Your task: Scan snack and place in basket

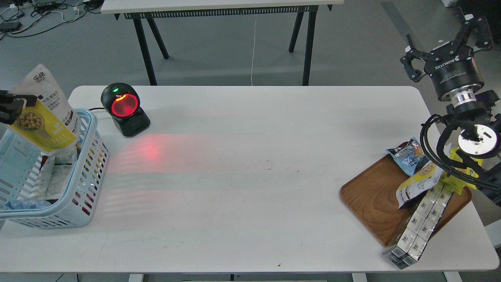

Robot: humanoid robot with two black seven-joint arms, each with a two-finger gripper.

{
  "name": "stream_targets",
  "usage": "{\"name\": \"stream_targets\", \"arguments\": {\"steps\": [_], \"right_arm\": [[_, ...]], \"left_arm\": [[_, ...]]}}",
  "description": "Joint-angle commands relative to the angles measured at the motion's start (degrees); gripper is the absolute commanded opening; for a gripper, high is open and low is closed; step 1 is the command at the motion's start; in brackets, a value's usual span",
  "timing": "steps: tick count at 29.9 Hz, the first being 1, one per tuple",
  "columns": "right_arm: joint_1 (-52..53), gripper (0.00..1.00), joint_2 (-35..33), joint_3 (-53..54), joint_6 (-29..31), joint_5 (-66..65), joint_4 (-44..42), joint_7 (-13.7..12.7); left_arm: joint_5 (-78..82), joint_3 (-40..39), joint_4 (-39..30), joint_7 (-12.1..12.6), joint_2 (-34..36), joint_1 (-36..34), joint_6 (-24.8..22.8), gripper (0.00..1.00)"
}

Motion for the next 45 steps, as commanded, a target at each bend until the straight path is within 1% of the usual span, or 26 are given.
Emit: {"name": "stream_targets", "arguments": {"steps": [1,4,15,18,21,23,24,26,28,29,31,32,33,34,35,37,42,45], "right_arm": [[0.01,0.99,-0.21,-0.01,0.0,0.0,-0.6,0.0],[0.27,0.99,-0.04,-0.09,0.0,-0.08,-2.01,0.0],[0.54,0.99,-0.04,-0.09,0.0,-0.09,-2.27,0.0],[0.62,0.99,-0.12,-0.09,0.0,-0.09,-2.27,0.0],[0.62,0.99,-0.04,-0.09,0.0,-0.09,-2.27,0.0],[0.62,0.99,-0.04,-0.09,0.0,-0.09,-2.27,0.0],[0.62,0.99,-0.04,-0.09,0.0,-0.09,-2.27,0.0],[0.62,0.99,-0.04,-0.09,0.0,-0.09,-2.27,0.0],[0.62,0.99,-0.04,-0.09,0.0,-0.09,-2.27,0.0],[0.62,0.99,-0.04,-0.09,0.0,-0.09,-2.27,0.0],[0.62,0.99,-0.04,-0.09,0.0,-0.09,-2.27,0.0],[0.62,0.99,-0.04,-0.09,0.0,-0.09,-2.27,0.0],[0.62,0.99,-0.04,-0.09,0.0,-0.09,-2.27,0.0],[0.62,0.99,-0.04,-0.09,0.0,-0.09,-2.27,0.0],[0.71,0.99,-0.12,-0.09,0.0,-0.09,-2.27,0.0],[0.71,0.99,-0.21,-0.09,0.0,-0.09,-2.19,0.0],[0.8,0.99,-0.83,-0.09,0.0,-0.09,-2.27,0.0],[0.71,0.99,-1.7,0.52,0.0,-0.09,-2.27,0.0]], "left_arm": [[0.0,0.24,0.08,0.0,0.24,-0.01,0.0,0.0],[0.0,0.33,0.17,0.0,0.59,-0.01,0.0,0.0],[0.0,1.38,0.52,0.0,0.41,0.17,0.0,0.01],[0.0,1.65,0.52,0.0,0.5,0.17,0.0,0.02],[0.0,1.65,0.52,0.0,0.33,0.17,0.0,0.07],[-0.09,1.56,0.43,0.0,0.24,0.17,0.0,0.12],[-0.09,1.56,0.43,0.0,0.24,0.17,0.0,0.18],[-0.78,1.48,0.25,0.0,0.24,0.08,0.0,0.38],[-3.24,1.04,0.25,0.0,0.24,-0.09,0.0,0.48],[-5.25,0.95,0.34,0.0,0.32,-0.27,0.0,0.55],[-8.77,0.69,0.43,0.0,0.33,-0.62,0.0,0.62],[-10.7,0.6,0.52,0.0,0.24,-0.88,0.0,0.7],[-13.24,0.25,0.69,0.0,-0.11,-1.15,0.0,0.81],[-15.88,-0.45,1.21,0.0,-0.64,-1.32,0.0,0.89],[-19.82,-1.5,2.52,0.0,-1.43,-1.41,0.0,0.94],[-27.64,-3.44,5.25,0.0,-2.92,-1.5,0.0,0.99],[-40.76,-4.76,10.53,0.0,-7.49,-2.11,0.0,1.0],[-46.82,-5.29,14.91,0.0,-12.75,-3.69,0.0,1.0]]}}
